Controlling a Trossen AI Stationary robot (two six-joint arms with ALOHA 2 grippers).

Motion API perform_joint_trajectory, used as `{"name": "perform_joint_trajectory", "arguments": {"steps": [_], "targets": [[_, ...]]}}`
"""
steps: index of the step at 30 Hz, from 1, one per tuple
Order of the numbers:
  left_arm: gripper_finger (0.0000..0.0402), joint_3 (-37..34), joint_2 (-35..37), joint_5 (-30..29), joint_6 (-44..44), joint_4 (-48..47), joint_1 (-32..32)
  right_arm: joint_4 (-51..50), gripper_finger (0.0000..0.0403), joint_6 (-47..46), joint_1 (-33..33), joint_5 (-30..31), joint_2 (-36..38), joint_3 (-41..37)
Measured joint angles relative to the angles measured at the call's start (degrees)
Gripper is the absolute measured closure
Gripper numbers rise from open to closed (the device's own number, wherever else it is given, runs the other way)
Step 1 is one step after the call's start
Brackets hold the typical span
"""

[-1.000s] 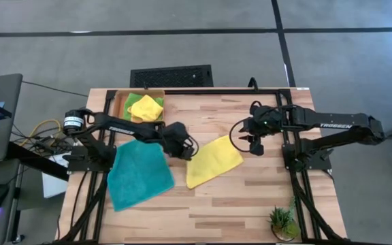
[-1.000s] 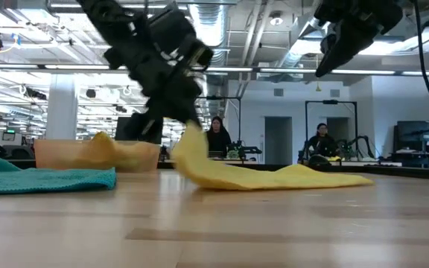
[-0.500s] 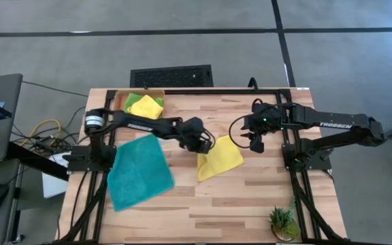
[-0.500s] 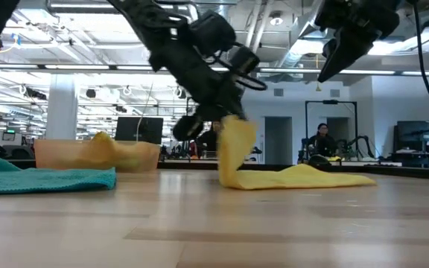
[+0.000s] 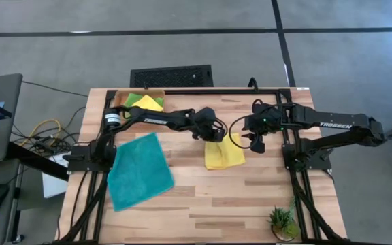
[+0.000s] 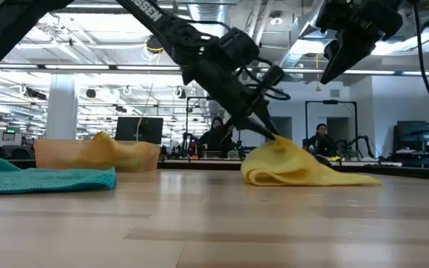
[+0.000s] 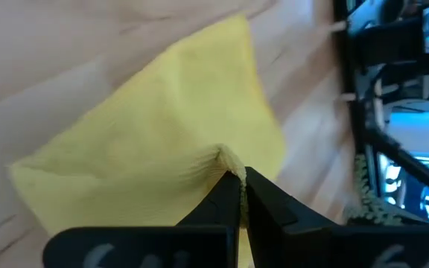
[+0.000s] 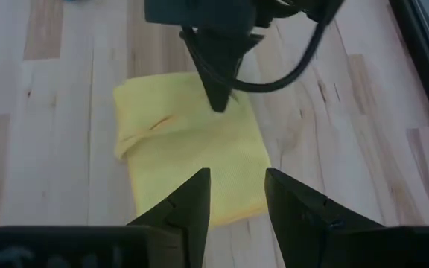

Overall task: Fold microfiber towels
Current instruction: Fold the yellow microfiber towel

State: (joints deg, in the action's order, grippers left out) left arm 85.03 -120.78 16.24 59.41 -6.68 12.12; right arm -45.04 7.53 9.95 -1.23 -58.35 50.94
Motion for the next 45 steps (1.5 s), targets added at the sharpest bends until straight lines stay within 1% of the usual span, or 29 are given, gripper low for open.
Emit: {"name": "perform_joint_trajectory", "arguments": {"steps": [3,10,16,22,28,35,41,45], "targets": [[0.0401,2.5,-0.4,0.6,-0.2,0.0,0.0,-0.1,0.0249,0.0,-0.1,0.0,0.0,0.0],[0.0401,5.7,-0.3,-0.6,-0.9,0.4,0.3,-0.9,0.0249,0.0,-0.1,0.0,0.0,0.0],[0.0401,5.7,-0.3,-1.5,0.7,0.7,0.2,-2.4,0.0249,0.0,-0.1,0.0,0.0,0.0],[0.0401,5.7,-0.3,-1.0,1.2,1.9,-0.3,-8.1,0.0249,0.0,-0.1,0.0,0.0,-0.2],[0.0401,5.7,-0.3,0.4,1.8,5.5,-0.3,-8.9,0.0249,0.0,0.0,-0.2,0.0,-3.7],[0.0401,5.7,-0.3,0.4,3.6,8.2,-0.4,-8.9,0.0249,-1.7,0.4,-0.3,1.3,-3.8],[0.0401,5.7,-0.3,-2.3,3.6,8.4,-1.7,-9.0,0.0249,-3.0,0.6,-0.3,4.1,-3.8],[0.0401,5.7,-0.3,-5.1,1.4,10.0,-2.3,-9.1,0.0249,-3.5,0.8,-0.1,6.8,-3.8]]}}
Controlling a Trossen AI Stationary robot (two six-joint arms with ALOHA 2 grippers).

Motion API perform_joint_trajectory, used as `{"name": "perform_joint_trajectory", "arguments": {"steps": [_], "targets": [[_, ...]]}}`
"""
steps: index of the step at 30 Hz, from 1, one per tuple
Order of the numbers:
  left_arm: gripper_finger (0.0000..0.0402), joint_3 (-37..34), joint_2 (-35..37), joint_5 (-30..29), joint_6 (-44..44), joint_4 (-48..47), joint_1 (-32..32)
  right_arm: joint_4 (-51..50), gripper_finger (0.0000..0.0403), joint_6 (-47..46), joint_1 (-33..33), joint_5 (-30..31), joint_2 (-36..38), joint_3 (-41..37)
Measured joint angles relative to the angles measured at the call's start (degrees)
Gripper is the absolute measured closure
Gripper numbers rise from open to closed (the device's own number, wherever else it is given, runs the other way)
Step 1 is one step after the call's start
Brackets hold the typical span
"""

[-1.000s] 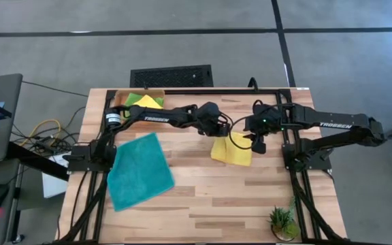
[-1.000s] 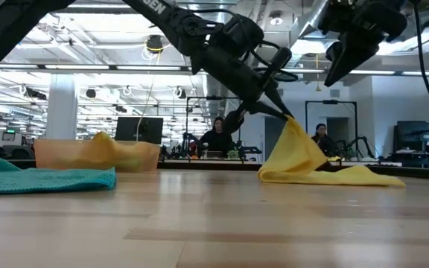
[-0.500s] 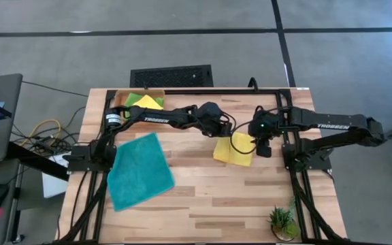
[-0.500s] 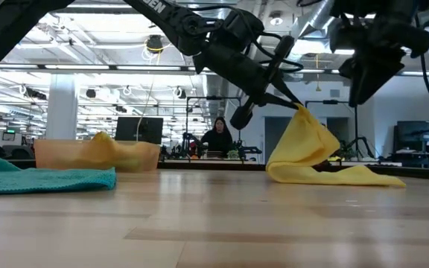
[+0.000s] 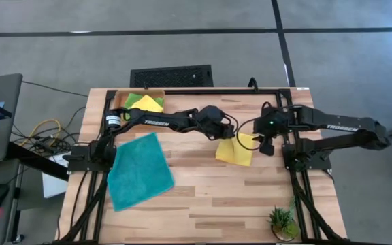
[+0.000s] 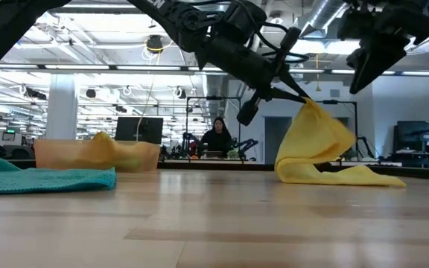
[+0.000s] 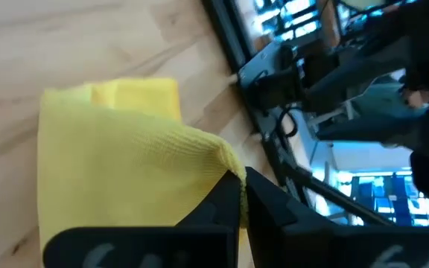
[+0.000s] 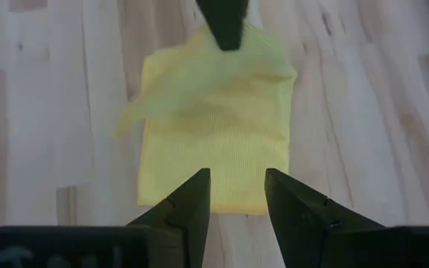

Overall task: Fold microfiber towels
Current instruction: Fold the yellow microfiber towel

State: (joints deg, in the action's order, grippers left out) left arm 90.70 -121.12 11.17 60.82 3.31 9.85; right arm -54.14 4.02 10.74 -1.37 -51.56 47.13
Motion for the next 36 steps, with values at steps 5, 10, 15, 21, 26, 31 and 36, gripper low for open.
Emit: {"name": "perform_joint_trajectory", "arguments": {"steps": [5,10,15,21,26,31,36], "targets": [[0.0401,0.0,0.0,-3.1,-4.1,1.0,0.0,0.0,0.0249,-0.2,0.0,0.0,2.9,0.0],[0.0401,0.0,0.0,-5.2,-8.9,2.4,-0.1,0.0,0.0249,-1.0,0.0,0.1,4.7,0.0],[0.0402,0.0,0.0,-8.0,-17.0,4.1,-0.9,0.0,0.0249,-1.1,0.0,0.1,5.6,0.0],[0.0402,0.0,0.0,-9.8,-22.1,6.2,-2.1,0.0,0.0249,-1.6,0.0,0.1,5.6,0.0],[0.0402,0.0,0.0,-10.4,-22.3,7.1,-2.6,0.0,0.0249,-1.7,0.0,0.1,5.6,0.0],[0.0401,1.6,-3.2,-8.5,-20.9,7.0,-2.9,0.0,0.0249,-1.7,0.0,0.1,5.6,0.0],[0.0401,7.4,-7.5,-5.6,-22.0,6.9,-3.4,-0.4,0.0249,-2.6,0.3,0.2,5.6,0.0]]}}
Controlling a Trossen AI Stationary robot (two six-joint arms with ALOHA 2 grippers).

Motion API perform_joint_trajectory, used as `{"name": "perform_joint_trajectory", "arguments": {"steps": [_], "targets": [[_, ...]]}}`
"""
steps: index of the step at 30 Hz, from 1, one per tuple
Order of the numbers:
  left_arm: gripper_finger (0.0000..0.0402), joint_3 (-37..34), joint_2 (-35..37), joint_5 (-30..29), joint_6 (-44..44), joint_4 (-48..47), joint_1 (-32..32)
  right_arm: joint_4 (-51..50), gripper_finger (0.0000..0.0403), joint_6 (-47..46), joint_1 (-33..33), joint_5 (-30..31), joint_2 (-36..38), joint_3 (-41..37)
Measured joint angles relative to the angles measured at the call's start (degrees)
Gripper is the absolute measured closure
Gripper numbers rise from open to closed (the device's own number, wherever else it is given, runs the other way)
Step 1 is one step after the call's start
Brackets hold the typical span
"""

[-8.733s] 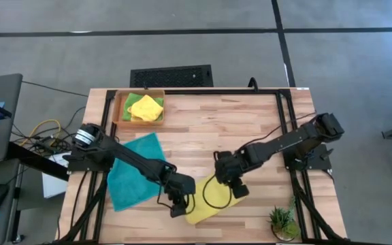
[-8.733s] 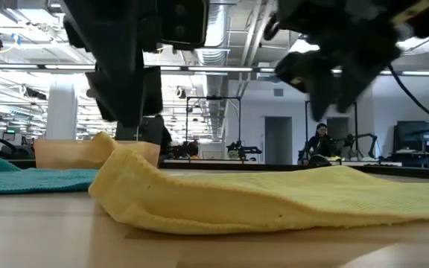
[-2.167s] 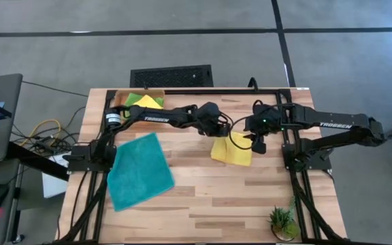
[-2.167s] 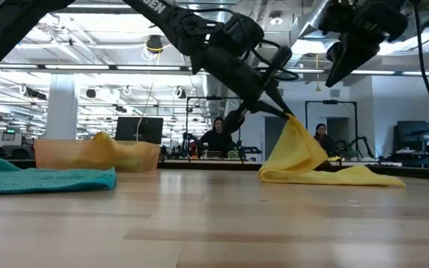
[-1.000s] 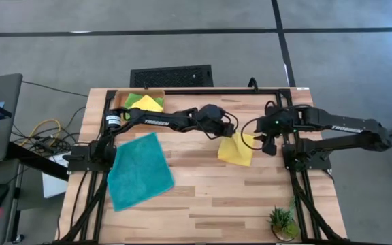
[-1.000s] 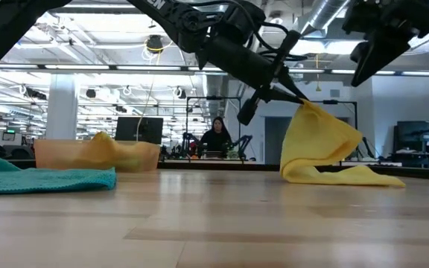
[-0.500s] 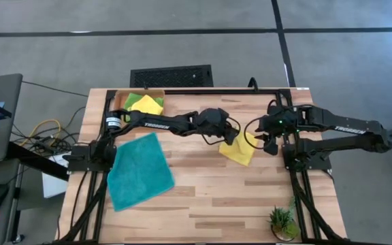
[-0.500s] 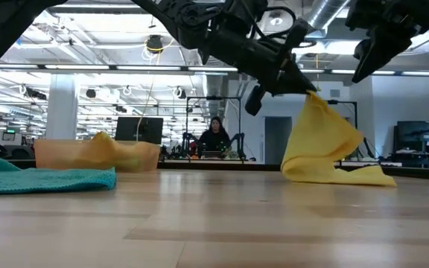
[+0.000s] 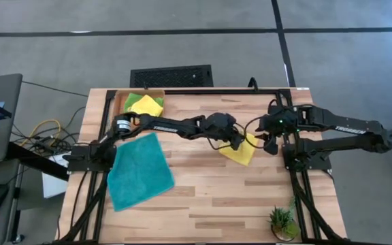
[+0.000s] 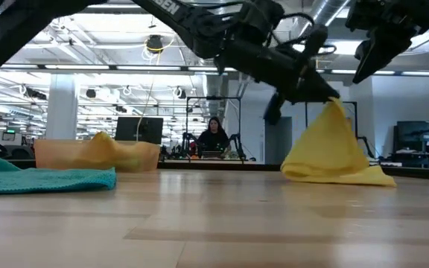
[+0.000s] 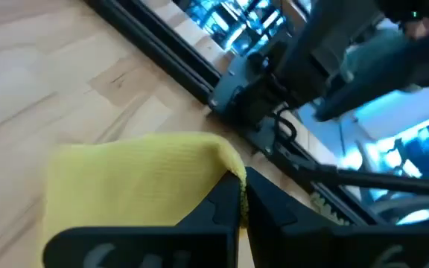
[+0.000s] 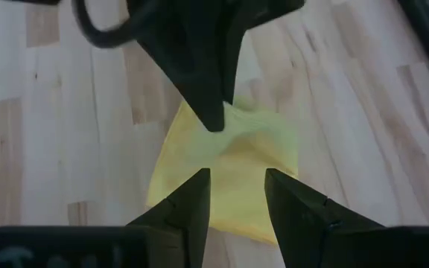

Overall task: Fold microfiber towels
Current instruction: Fold the yellow microfiber towel

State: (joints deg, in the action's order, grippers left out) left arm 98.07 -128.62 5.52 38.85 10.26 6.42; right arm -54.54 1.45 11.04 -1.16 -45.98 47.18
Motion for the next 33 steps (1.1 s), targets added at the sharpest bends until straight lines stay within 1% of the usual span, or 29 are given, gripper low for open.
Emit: {"name": "perform_joint_trajectory", "arguments": {"steps": [3,5,7,9,12,15,18,23,25,30,33], "targets": [[0.0401,2.4,-1.1,1.3,-2.3,-2.4,-0.2,-0.3,0.0249,0.0,0.2,0.0,0.4,0.0],[0.0401,3.7,-2.7,0.4,-3.6,-1.6,-0.4,-0.6,0.0249,0.0,0.3,0.0,0.6,0.0],[0.0402,4.0,-3.0,0.8,-3.7,-4.1,-0.4,-0.7,0.0249,0.0,0.4,0.0,1.2,0.0],[0.0402,4.2,-2.9,1.0,-4.0,-4.7,-0.4,-0.8,0.0249,0.0,0.4,0.0,1.3,0.0],[0.0402,4.3,-2.7,0.1,-5.4,-6.2,-0.4,-0.6,0.0249,0.0,0.4,-0.1,1.9,0.0],[0.0400,4.2,-2.8,-0.7,-4.9,-6.3,-0.4,-0.7,0.0249,0.0,0.4,-0.1,1.8,0.0],[0.0391,4.2,-2.8,-2.2,-4.3,-6.4,-0.5,-0.7,0.0249,0.0,0.4,-0.1,1.9,0.0],[0.0357,4.2,-2.8,-2.3,-4.7,-6.0,-0.5,-0.7,0.0249,0.0,0.4,-0.1,1.9,0.0],[0.0337,4.2,-2.8,-1.3,-4.1,-6.2,-0.5,-0.7,0.0249,0.0,0.4,-0.1,1.8,0.0],[0.0286,4.2,-2.8,-1.1,-1.9,-6.4,-0.7,-0.7,0.0249,0.1,0.4,-0.1,1.8,0.0],[0.0263,4.2,-2.8,-0.8,-1.8,-6.8,-0.7,-0.8,0.0249,0.1,0.4,-0.1,1.8,0.0]]}}
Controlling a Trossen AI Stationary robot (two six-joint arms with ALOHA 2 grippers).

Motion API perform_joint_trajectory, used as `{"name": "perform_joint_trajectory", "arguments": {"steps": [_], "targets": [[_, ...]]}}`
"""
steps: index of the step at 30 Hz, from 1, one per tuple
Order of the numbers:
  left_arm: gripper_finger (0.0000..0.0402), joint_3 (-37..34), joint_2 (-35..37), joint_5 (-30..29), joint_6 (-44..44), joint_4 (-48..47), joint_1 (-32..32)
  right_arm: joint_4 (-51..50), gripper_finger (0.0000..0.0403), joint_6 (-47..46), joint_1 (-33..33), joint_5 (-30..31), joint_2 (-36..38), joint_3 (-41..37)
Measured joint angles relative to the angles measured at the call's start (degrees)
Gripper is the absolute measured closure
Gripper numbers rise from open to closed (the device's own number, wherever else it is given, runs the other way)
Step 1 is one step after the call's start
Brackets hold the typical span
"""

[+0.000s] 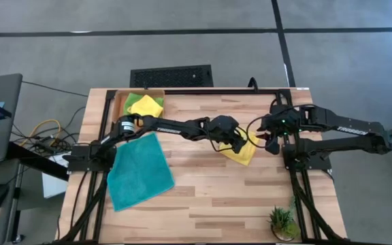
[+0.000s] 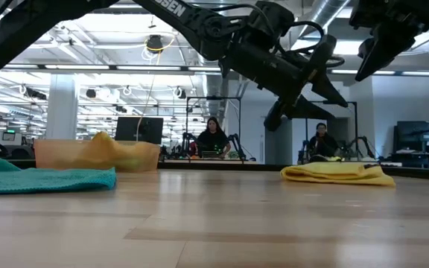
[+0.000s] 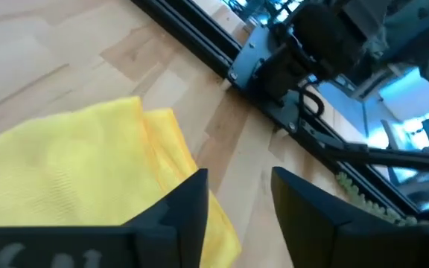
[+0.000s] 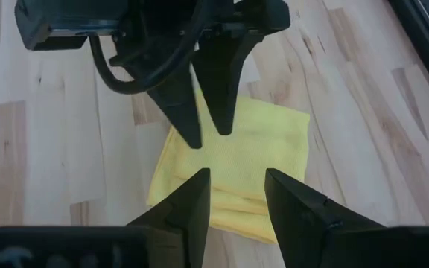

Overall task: Fold microfiber towels
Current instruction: Fold the yellow microfiber towel, then stack the yellow microfiber towel on top of the yellow microfiber towel

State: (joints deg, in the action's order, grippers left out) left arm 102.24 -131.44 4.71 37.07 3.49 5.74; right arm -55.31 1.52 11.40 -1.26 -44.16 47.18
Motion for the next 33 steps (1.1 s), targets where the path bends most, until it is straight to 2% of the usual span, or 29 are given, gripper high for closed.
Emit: {"name": "perform_joint_trajectory", "arguments": {"steps": [3,8,10,15,19,25,29,33], "targets": [[0.0251,0.0,0.0,4.5,-2.8,-0.1,0.7,-0.3,0.0249,0.0,0.0,0.0,0.0,0.0],[0.0250,0.0,0.0,20.3,-5.7,-2.5,3.8,-1.4,0.0249,0.0,0.0,0.0,0.0,0.0],[0.0253,0.0,0.1,23.3,-3.0,-6.4,5.3,-1.4,0.0249,0.0,0.0,0.0,0.0,0.0],[0.0260,0.0,0.1,22.9,0.8,-20.7,9.1,-1.4,0.0249,0.0,0.0,0.0,0.0,0.0],[0.0261,0.0,0.1,20.7,0.9,-27.9,11.3,-1.4,0.0249,0.0,0.0,0.0,0.0,0.0],[0.0261,0.0,0.1,17.8,2.9,-29.1,11.2,-1.4,0.0249,0.0,0.0,0.0,0.0,0.0],[0.0261,0.0,0.1,13.8,3.2,-29.6,10.0,-1.4,0.0249,0.0,0.0,0.0,0.0,0.0],[0.0261,0.0,0.0,13.4,3.9,-29.5,9.3,-1.3,0.0249,0.0,0.0,0.0,0.0,0.0]]}}
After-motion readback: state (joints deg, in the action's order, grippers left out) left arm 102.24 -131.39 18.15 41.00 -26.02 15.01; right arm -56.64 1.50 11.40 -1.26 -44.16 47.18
